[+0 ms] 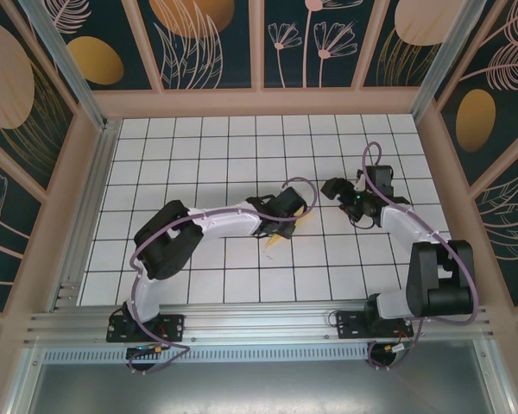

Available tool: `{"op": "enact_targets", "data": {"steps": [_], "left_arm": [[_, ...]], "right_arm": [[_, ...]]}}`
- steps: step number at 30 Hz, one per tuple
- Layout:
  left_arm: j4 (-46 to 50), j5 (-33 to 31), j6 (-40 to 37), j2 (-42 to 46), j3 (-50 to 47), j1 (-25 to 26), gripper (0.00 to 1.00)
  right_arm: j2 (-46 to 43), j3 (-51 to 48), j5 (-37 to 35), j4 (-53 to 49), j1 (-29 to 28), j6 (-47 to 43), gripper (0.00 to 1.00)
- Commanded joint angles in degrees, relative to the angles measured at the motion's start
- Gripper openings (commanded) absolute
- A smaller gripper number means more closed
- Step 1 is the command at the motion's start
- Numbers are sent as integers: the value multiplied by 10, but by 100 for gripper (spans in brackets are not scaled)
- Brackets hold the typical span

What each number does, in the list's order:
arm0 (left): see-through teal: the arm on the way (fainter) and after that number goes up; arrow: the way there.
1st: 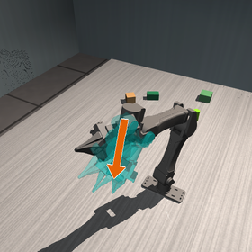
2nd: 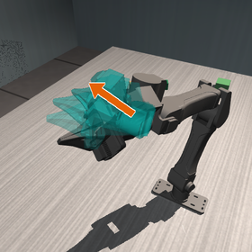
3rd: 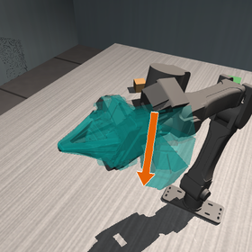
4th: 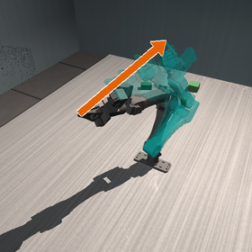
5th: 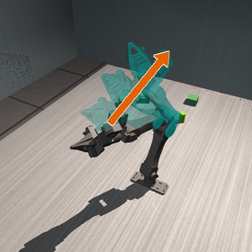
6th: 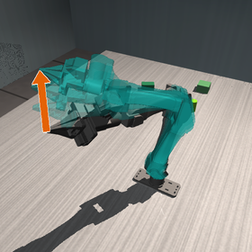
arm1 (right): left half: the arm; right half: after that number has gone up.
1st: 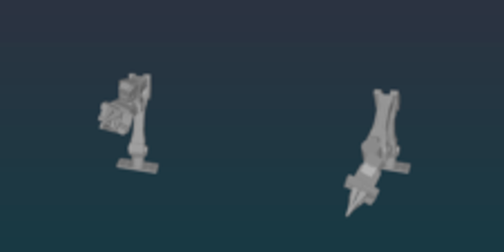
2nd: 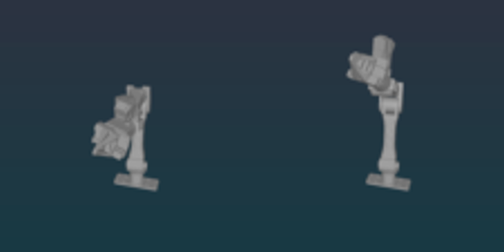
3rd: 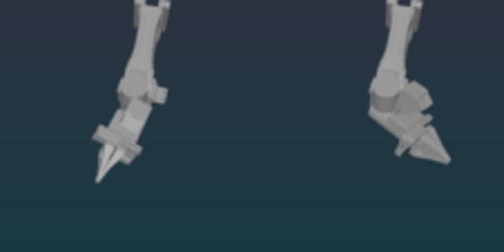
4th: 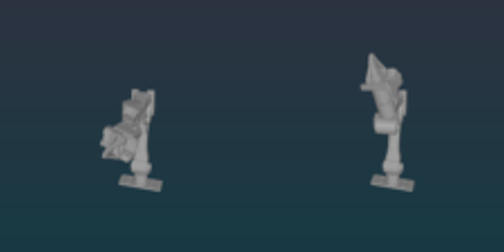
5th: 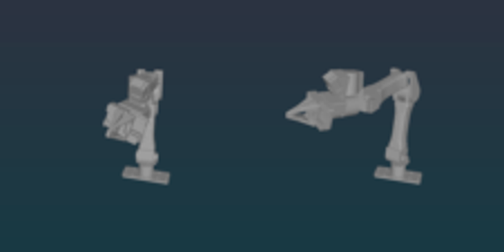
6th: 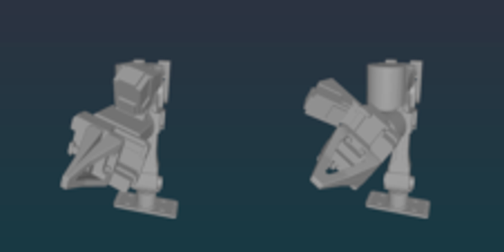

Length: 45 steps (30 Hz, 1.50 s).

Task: Fold a paper plane with a square sheet of paper (pick it up from the middle)
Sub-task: Turn over a paper plane at the center of the table, then move a paper plane to the center of the table.

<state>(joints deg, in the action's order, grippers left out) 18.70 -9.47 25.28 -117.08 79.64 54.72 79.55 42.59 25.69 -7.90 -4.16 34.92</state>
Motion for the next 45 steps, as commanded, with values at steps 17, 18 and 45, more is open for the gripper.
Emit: {"op": "enact_targets", "data": {"steps": [17, 18, 45], "left_arm": [[-339, 137, 350, 111, -230, -76, 0], [-350, 127, 364, 116, -235, -77, 0], [-490, 118, 467, 120, -353, -76, 0]], "right_arm": [[-17, 41, -110, -94, -202, 19, 51], [-16, 42, -117, -93, -215, 19, 49], [127, 111, -172, -95, -342, -34, 29]]}}
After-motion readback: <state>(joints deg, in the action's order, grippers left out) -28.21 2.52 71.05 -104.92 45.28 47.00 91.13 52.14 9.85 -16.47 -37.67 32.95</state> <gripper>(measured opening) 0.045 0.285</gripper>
